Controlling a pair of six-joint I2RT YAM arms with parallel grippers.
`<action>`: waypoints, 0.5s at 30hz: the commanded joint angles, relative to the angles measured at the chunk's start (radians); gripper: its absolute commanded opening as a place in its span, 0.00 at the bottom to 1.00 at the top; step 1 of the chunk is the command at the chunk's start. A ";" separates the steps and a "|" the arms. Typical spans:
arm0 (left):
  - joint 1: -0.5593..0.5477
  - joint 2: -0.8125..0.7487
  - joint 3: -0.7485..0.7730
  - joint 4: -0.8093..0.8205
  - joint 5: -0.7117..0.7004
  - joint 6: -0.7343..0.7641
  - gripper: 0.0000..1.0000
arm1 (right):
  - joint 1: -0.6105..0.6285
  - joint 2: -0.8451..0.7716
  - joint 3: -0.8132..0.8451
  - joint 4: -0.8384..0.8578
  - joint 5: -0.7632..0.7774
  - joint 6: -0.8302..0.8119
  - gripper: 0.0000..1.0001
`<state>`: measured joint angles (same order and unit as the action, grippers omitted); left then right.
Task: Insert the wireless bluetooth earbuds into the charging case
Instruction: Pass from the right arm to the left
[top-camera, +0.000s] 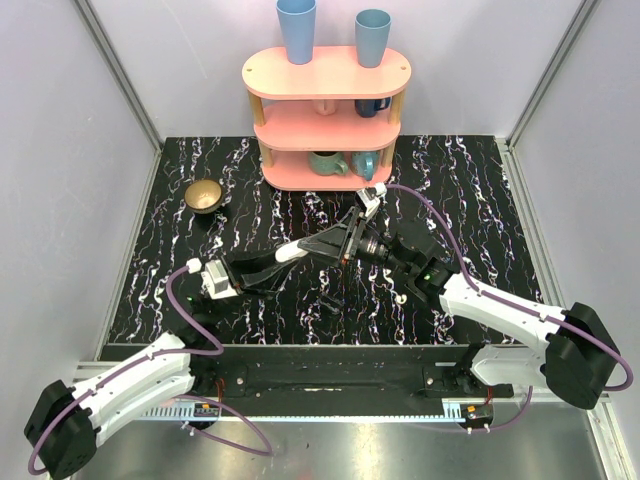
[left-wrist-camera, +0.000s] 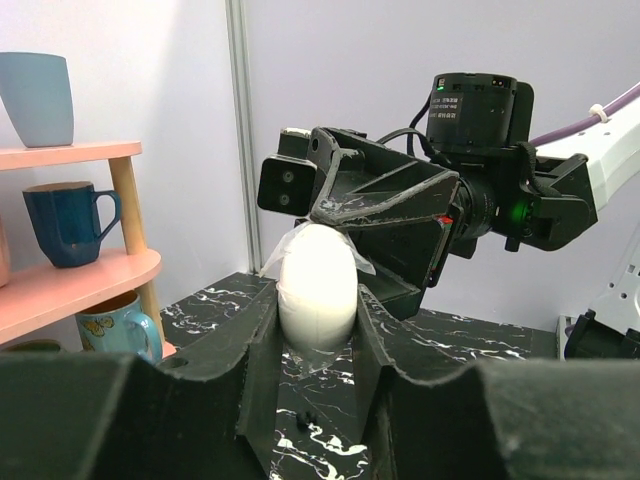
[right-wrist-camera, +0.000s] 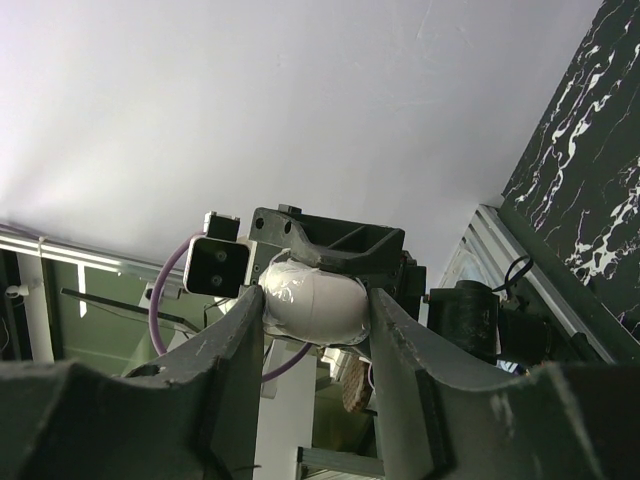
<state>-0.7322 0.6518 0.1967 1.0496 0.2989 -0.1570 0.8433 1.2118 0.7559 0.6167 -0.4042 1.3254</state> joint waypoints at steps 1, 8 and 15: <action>-0.003 0.006 0.021 0.061 -0.006 0.007 0.20 | 0.000 -0.015 0.008 0.049 -0.001 0.000 0.17; -0.001 0.009 0.020 0.072 -0.012 0.007 0.31 | 0.002 -0.012 0.011 0.035 -0.001 -0.005 0.16; -0.001 0.011 0.023 0.075 -0.015 -0.001 0.35 | 0.000 -0.009 0.011 0.028 0.001 -0.006 0.17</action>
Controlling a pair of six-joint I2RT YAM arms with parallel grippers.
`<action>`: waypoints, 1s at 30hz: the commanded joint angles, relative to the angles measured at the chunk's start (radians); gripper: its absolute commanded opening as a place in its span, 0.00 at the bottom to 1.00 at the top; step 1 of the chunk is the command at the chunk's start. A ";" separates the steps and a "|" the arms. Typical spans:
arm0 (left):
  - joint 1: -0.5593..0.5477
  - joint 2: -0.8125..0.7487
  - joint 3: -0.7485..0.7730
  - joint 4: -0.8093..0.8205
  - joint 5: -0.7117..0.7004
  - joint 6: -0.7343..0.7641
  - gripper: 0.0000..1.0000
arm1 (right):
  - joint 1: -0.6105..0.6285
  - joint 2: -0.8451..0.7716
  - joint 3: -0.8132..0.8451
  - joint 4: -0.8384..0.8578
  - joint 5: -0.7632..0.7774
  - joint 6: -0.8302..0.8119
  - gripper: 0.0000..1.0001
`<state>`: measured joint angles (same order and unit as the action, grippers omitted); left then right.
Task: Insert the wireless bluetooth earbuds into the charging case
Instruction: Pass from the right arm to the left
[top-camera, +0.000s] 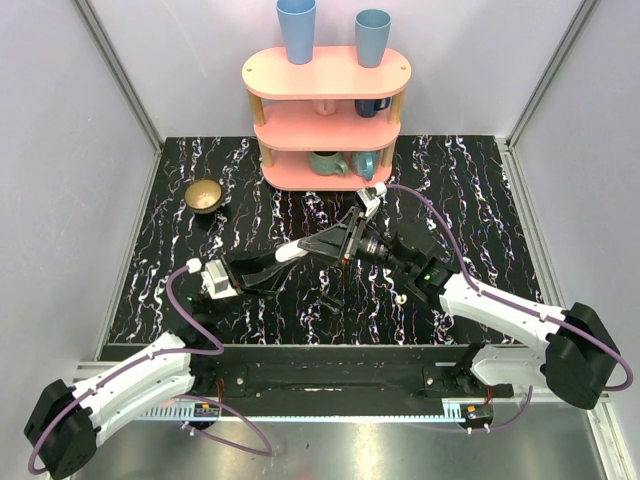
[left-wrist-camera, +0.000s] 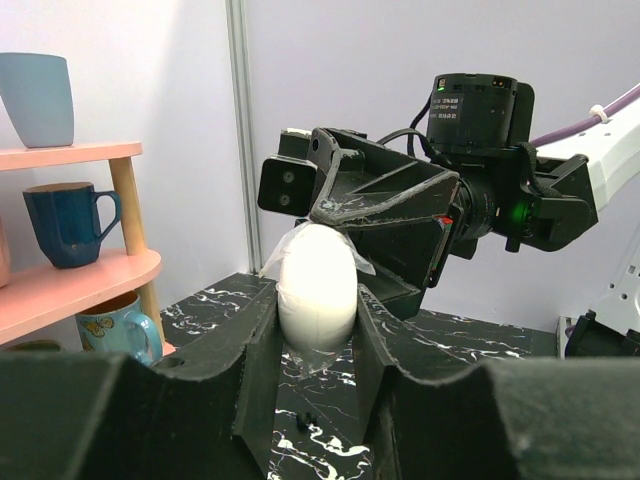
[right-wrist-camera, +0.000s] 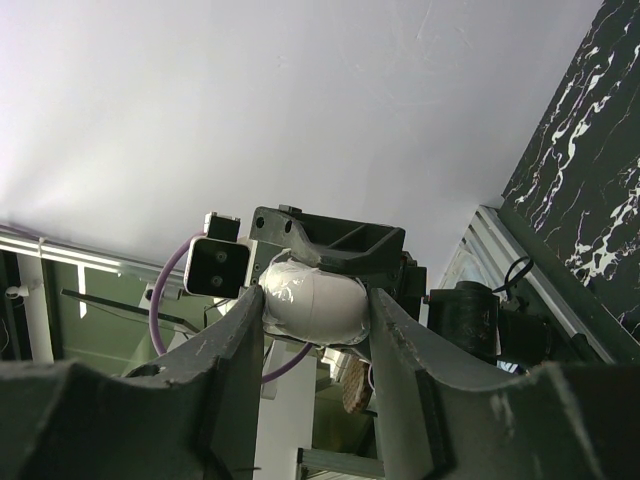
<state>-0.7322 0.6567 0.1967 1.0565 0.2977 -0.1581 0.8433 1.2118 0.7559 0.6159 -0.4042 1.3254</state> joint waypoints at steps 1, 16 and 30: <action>-0.001 0.007 0.023 0.069 -0.012 0.002 0.35 | 0.002 -0.008 0.011 0.030 -0.001 -0.006 0.17; -0.001 0.012 0.017 0.082 -0.034 -0.018 0.34 | 0.002 -0.008 0.003 0.041 0.004 -0.005 0.17; -0.003 -0.025 -0.011 0.066 -0.062 0.014 0.00 | 0.002 -0.014 0.003 -0.016 0.018 -0.068 0.62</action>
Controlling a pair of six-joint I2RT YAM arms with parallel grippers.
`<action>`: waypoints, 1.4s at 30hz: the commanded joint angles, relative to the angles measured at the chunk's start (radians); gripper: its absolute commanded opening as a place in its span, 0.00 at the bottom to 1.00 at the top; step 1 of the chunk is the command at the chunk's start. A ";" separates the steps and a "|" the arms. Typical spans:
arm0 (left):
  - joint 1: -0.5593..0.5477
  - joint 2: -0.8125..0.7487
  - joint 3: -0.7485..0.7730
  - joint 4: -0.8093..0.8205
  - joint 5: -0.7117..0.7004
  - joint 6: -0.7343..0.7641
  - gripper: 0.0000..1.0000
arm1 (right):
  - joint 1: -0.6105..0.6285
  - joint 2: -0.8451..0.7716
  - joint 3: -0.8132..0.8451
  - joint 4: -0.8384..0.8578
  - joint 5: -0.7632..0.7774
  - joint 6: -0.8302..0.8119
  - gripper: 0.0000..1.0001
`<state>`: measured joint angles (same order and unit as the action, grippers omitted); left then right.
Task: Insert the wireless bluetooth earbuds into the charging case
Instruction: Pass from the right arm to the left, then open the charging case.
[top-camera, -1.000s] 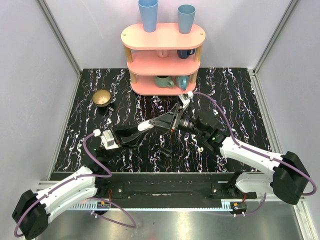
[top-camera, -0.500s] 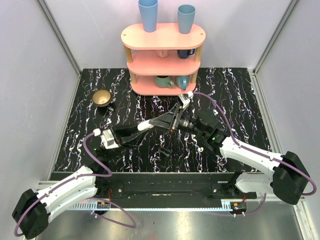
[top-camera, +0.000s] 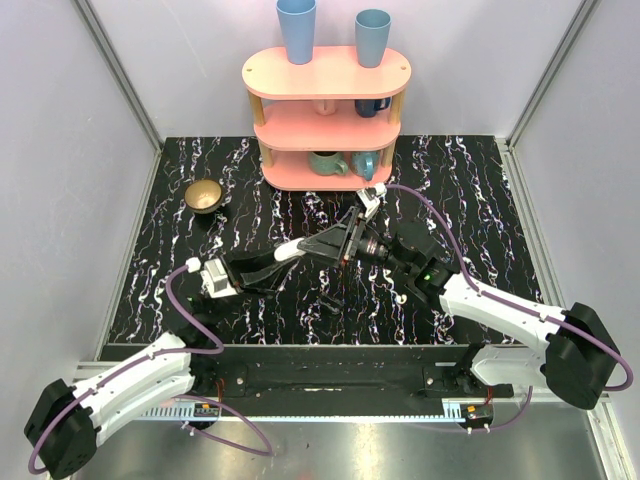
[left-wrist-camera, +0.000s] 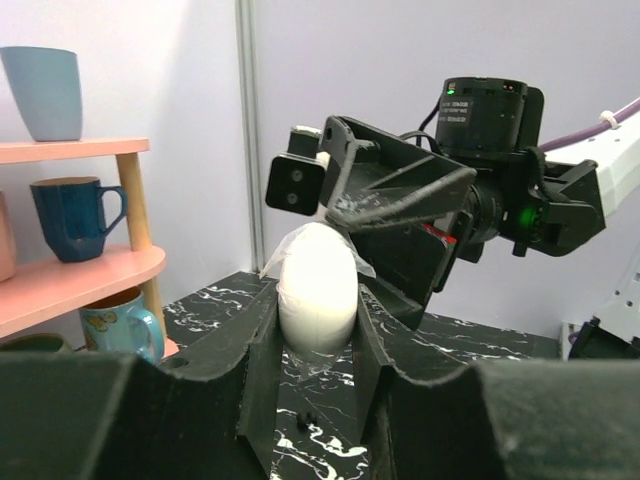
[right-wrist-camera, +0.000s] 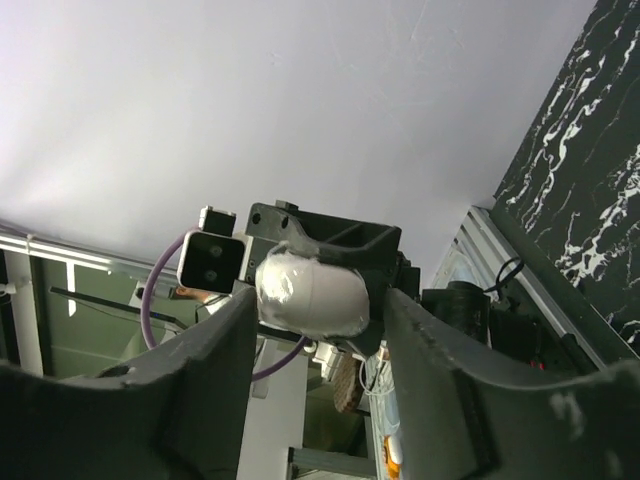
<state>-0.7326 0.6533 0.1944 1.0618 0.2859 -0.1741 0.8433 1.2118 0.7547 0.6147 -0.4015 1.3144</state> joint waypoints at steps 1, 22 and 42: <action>-0.001 -0.023 -0.010 0.063 -0.051 0.036 0.00 | 0.002 -0.018 0.005 -0.020 0.018 -0.073 0.65; -0.001 -0.060 -0.006 0.035 -0.044 0.028 0.00 | 0.002 -0.219 0.121 -0.521 0.211 -0.573 0.83; -0.001 -0.078 0.037 -0.046 0.059 -0.010 0.00 | 0.002 -0.219 0.241 -0.652 0.104 -0.871 0.84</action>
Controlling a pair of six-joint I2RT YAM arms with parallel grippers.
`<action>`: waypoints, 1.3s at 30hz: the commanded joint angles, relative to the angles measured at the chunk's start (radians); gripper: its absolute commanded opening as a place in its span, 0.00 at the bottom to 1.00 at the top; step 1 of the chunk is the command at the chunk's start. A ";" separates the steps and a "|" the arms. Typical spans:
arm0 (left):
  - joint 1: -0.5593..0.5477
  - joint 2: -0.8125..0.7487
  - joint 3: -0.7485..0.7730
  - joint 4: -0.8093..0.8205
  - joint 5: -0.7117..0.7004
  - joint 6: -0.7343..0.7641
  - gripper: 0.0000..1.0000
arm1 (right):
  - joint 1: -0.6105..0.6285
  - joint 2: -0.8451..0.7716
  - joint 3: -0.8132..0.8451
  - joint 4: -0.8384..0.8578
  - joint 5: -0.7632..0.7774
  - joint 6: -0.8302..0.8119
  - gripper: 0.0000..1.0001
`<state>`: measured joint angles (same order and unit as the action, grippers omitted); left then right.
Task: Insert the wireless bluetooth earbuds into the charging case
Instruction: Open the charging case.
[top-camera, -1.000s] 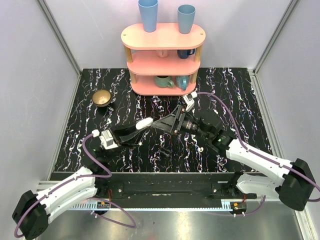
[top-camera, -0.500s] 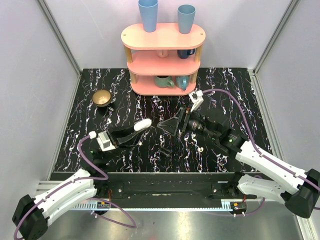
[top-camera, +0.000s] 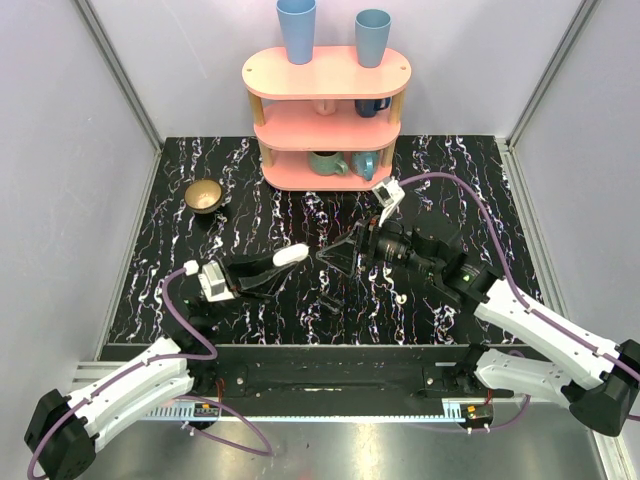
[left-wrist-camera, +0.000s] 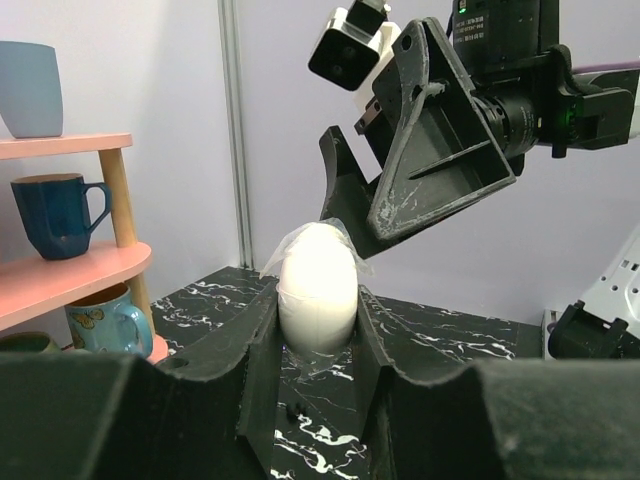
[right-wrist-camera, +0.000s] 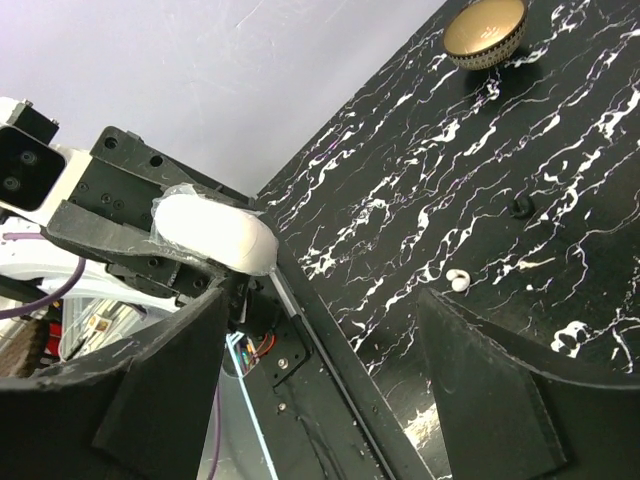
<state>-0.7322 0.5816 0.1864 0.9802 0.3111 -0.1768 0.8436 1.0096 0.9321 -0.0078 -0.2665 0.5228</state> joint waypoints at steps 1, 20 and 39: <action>-0.001 -0.006 0.045 0.034 0.036 -0.009 0.00 | 0.002 -0.017 0.068 -0.043 -0.025 -0.089 0.84; -0.001 0.018 0.045 0.046 0.028 -0.016 0.00 | 0.002 0.034 0.148 -0.161 -0.037 -0.218 0.84; -0.001 0.029 0.062 0.057 0.049 -0.033 0.00 | 0.000 0.113 0.117 -0.001 -0.111 -0.104 0.84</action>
<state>-0.7322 0.6117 0.1982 0.9737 0.3393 -0.1940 0.8436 1.1088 1.0470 -0.0708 -0.3607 0.3939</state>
